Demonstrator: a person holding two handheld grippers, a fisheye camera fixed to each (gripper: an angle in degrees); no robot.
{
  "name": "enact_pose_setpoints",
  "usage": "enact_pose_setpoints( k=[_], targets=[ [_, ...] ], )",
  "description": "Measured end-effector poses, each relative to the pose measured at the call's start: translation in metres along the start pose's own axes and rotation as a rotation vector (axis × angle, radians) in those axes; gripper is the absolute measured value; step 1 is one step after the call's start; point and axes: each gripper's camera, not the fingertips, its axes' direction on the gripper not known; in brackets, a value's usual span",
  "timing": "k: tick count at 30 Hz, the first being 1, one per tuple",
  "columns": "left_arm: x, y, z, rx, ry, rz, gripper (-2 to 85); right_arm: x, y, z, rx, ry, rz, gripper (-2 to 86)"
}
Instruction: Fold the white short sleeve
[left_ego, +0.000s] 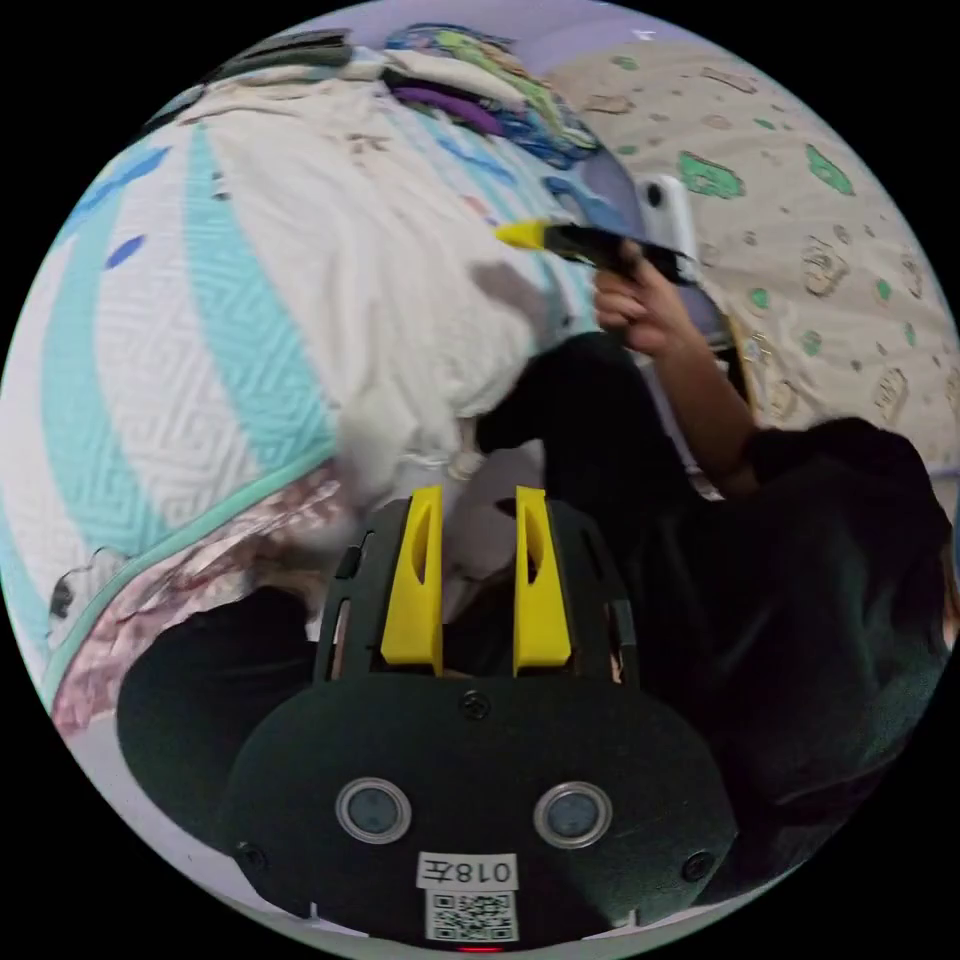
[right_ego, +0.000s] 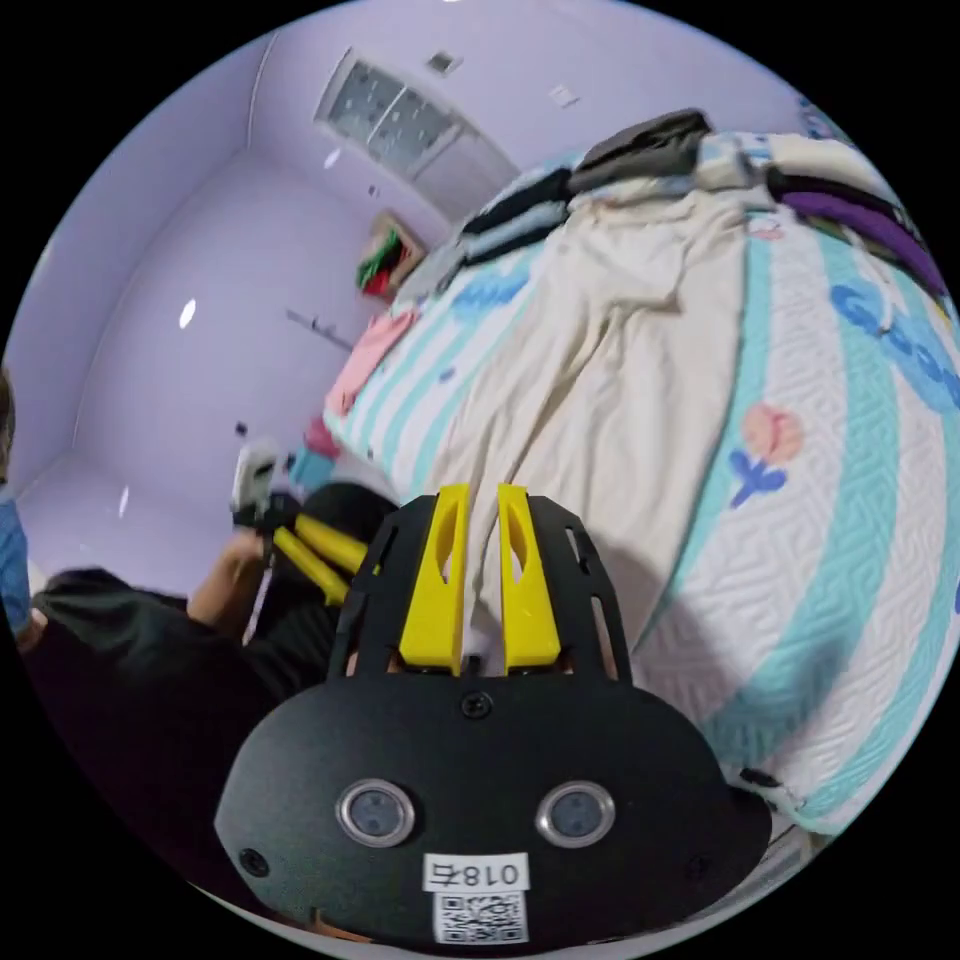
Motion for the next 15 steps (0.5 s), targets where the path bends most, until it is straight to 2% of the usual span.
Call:
enact_pose_setpoints(
  k=[3,6,9,15],
  targets=[
    [-0.019,-0.015,0.022,-0.088,-0.116,-0.05,12.0,-0.024,0.021,0.051,-0.214,0.057,-0.05,7.2],
    [-0.022,-0.031,0.048,-0.129,-0.193,-0.02,12.4,-0.038,0.03,0.091,-0.325,0.102,-0.09,8.3],
    [-0.018,-0.044,0.072,-0.172,-0.231,0.021,12.8,-0.045,0.03,0.121,-0.388,0.215,-0.124,9.0],
    [-0.017,-0.06,0.106,-0.159,-0.287,0.054,11.7,-0.038,0.03,0.163,-0.431,0.278,-0.089,8.9]
  ],
)
